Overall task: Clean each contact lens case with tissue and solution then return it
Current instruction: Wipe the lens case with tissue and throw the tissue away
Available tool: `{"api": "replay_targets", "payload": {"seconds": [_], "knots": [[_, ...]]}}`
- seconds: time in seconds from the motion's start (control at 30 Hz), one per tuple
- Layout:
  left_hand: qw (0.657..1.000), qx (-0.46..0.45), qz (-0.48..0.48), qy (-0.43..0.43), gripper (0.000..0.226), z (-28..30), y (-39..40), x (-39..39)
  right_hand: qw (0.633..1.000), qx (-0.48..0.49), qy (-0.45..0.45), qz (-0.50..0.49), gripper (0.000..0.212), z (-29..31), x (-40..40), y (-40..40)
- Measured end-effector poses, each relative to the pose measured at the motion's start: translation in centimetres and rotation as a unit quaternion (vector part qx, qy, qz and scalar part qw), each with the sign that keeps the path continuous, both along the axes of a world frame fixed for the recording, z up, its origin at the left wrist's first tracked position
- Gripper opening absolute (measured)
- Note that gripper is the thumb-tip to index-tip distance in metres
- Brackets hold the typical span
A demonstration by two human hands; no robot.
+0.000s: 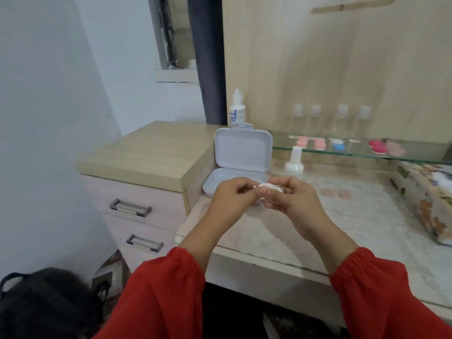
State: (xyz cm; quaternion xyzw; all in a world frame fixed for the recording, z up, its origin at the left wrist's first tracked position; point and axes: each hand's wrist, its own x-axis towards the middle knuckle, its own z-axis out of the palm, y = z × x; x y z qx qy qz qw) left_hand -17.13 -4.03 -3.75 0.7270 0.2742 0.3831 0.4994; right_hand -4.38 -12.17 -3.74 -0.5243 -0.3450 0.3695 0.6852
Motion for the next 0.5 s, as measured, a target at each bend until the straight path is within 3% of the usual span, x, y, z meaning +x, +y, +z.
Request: {"api": "replay_targets", "payload": {"seconds": [0.27,0.4,0.5], "knots": [[0.993,-0.076,0.094,-0.019,0.004,-1.5,2.4,-13.9,0.983,-0.025,-0.149,0.108,0.015,-0.7,-11.7,4.9],[0.984,-0.092,0.152,-0.017,0.015,-3.6,3.5,-20.6,0.956,-0.065,-0.152,0.242,0.021,-2.3,-17.3,6.9],[0.982,-0.103,0.160,0.007,0.020,-5.6,3.7,-24.6,0.947,-0.115,-0.110,0.278,0.028,-4.5,-21.0,7.9]]}}
